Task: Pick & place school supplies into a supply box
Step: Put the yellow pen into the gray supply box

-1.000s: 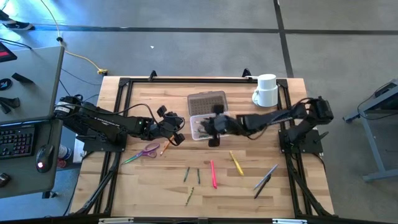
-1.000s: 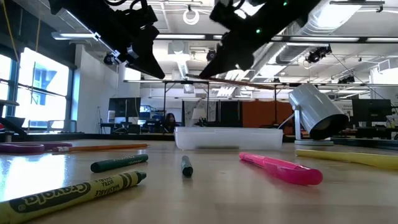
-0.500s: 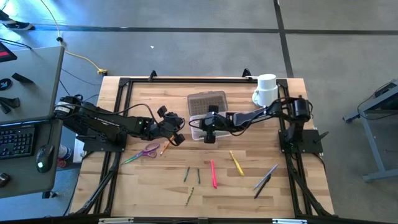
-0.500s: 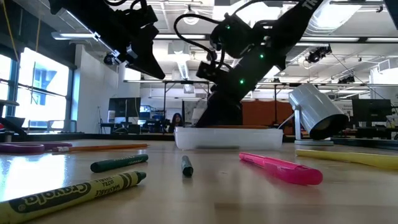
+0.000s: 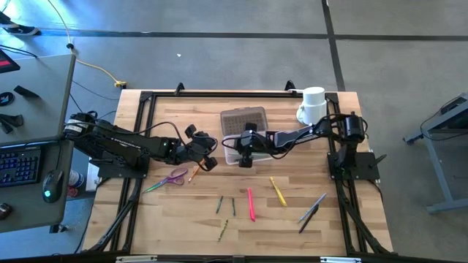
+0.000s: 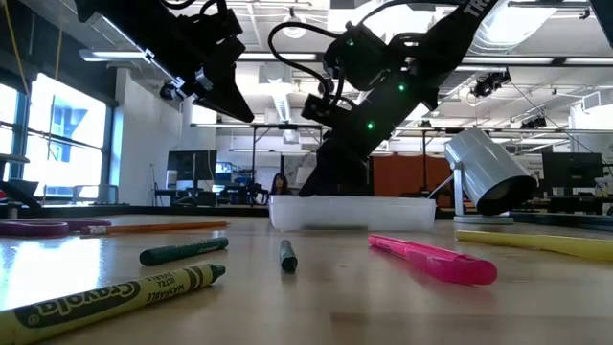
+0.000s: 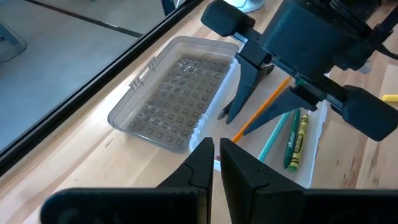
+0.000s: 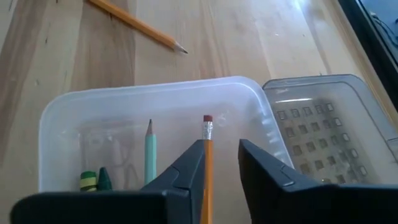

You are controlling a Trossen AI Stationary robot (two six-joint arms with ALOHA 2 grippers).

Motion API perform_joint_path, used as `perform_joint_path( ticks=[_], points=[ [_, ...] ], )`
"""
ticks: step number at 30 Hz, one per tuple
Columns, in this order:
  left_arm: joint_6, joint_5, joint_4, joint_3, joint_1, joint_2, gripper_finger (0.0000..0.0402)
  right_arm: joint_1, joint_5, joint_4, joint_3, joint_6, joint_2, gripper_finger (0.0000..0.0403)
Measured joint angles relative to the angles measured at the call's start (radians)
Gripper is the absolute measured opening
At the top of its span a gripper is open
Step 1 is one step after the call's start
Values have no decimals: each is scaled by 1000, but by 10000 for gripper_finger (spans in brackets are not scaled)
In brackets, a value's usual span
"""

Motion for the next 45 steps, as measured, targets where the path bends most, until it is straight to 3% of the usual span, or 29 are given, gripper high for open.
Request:
perform_joint_path(
  ticks=[6, 13, 21, 25, 28, 32, 37, 40, 45],
  points=[
    [0, 6, 0, 0, 0, 0, 62, 0, -6, 2, 0, 30, 0, 103],
    [-5, 12, 0, 0, 0, 1, 62, 10, -133, 95, 0, -8, 0, 105],
    [-60, 54, 0, 0, 0, 1, 62, 59, -120, 117, 2, -60, 0, 108],
    [-60, 54, -4, 0, 0, 1, 62, 137, -116, -45, 84, -118, -26, 105],
    [-60, 54, -3, 0, 0, 1, 62, 207, -30, -263, 189, -122, -58, 101],
    [-60, 56, -4, 0, 0, 1, 62, 279, 83, -624, 335, 114, -77, 99],
    [-60, 85, -4, 0, 0, 1, 62, 343, 113, -914, 431, 545, -89, 99],
    [-60, 85, -5, 0, 0, 1, 62, 368, 85, -1012, 412, 736, -86, 99],
    [-60, 70, 2, 0, 0, 1, 62, 384, -52, -1158, 330, 1007, -86, 99]
  ],
)
